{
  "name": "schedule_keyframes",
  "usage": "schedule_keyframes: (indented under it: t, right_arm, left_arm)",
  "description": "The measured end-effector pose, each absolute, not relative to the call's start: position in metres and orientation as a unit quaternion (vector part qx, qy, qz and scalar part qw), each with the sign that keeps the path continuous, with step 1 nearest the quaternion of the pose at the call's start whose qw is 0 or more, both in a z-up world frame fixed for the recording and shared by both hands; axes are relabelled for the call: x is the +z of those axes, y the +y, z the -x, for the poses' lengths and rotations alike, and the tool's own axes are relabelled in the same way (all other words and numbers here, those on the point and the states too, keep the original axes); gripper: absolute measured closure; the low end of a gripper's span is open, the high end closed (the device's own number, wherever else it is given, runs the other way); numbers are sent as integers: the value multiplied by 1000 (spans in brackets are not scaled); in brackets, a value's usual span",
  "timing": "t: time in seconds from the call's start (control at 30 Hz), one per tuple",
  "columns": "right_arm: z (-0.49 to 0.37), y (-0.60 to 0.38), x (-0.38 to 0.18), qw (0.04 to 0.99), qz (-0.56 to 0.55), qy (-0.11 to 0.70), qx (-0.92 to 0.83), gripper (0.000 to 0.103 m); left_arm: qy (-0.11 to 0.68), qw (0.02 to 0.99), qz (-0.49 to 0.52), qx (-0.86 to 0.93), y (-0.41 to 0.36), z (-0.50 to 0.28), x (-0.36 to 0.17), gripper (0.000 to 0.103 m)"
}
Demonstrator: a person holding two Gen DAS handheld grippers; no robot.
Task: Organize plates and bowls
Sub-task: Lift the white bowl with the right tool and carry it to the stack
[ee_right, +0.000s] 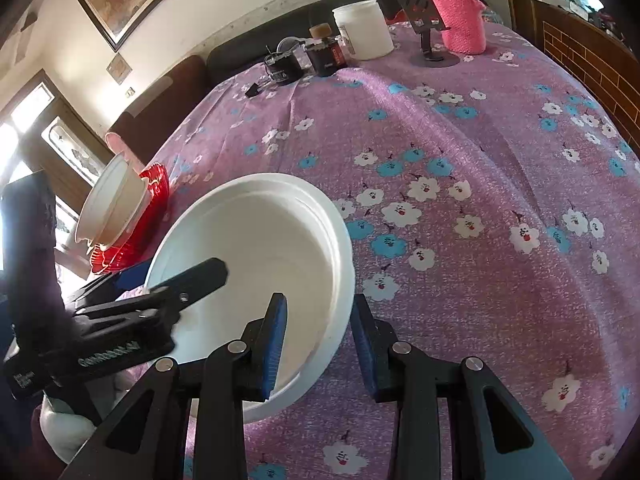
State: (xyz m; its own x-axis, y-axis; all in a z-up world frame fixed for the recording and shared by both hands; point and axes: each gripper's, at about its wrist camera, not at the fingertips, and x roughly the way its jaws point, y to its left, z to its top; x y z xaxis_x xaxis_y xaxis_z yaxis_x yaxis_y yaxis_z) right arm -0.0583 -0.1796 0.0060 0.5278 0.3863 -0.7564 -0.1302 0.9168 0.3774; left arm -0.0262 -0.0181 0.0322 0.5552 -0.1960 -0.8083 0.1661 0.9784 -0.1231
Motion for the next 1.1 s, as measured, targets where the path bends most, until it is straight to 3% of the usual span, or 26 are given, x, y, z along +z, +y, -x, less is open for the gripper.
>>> schedule_keyframes:
  t: [0.03,0.07,0.1,0.13,0.33,0.67,0.93,1.1]
  right_arm:
    - [58,-179,5,863,-139,463,149,68]
    - [56,-178,4,861,-140,465,150,68]
    - [56,-178,3,860,-142,467,150,68]
    - [56,-177,2,860,-144,467,150,68]
    - [60,-169,6,869,-120,459,142,82]
    - [51,-108,66,890,-74,407,193,82]
    - [0,-17,118,892,-47,372,252,82]
    - [-40,31,113,873,-53,403,270,82]
  left_arm:
    - [464,879,19,-109,-19,25,30,27]
    - [471,874,21,-117,-20,23,28,63]
    - [486,865,18,-122,-22,21,23,86]
    - [496,859,20,-127,-22,20,19,93]
    - [466,876,16,-123,-16,36,35,94]
    - [406,911,41,-62,49,45,95,87]
    - [373,925,68,19,139,6,156,85]
    - [393,914,67,70,174,-22,143,85]
